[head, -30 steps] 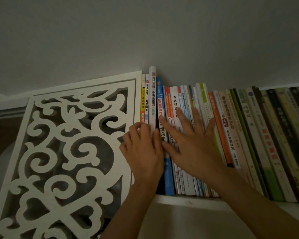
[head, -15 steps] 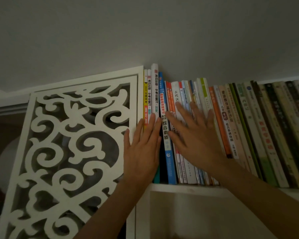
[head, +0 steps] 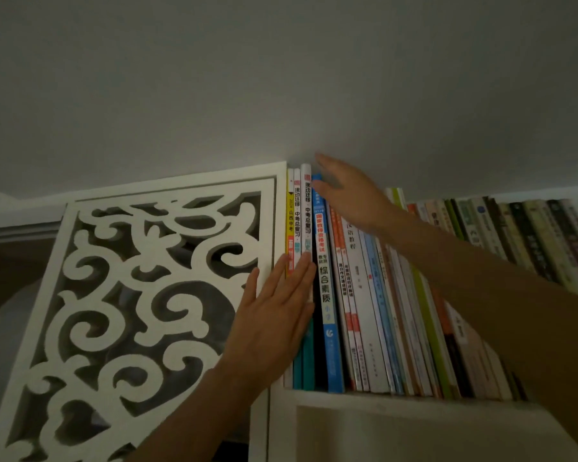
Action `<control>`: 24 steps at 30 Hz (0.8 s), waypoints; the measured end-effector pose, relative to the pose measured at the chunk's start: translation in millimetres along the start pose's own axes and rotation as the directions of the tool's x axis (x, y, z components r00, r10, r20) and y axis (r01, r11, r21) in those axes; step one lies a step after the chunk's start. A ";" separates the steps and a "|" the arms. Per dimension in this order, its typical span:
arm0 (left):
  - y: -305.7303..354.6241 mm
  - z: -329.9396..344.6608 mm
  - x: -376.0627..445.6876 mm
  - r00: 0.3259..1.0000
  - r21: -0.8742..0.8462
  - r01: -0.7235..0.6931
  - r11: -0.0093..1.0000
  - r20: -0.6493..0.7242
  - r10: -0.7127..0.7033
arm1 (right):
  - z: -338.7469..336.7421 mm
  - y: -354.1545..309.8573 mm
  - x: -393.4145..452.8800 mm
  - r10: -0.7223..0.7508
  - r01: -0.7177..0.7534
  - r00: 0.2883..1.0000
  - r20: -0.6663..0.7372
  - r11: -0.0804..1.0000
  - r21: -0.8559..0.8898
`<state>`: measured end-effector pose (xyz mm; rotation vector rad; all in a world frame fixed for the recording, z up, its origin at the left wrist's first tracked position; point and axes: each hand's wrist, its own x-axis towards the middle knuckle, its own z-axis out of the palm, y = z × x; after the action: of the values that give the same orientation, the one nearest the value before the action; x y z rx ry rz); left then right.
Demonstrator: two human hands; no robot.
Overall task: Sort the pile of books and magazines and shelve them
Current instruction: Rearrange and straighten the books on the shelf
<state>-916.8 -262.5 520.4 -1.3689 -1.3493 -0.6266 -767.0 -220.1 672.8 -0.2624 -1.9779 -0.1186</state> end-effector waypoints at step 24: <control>-4.6 30.7 -20.5 0.999 -0.388 0.027 0.921 -0.023 -0.040 | 49.6 19.7 5.2 -0.070 -0.021 0.990 -0.119 0.773 -0.634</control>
<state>-934.8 -243.1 494.3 -1.6451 -1.2681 -0.9743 -808.4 -190.3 656.5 -0.6491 -1.7444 -0.8162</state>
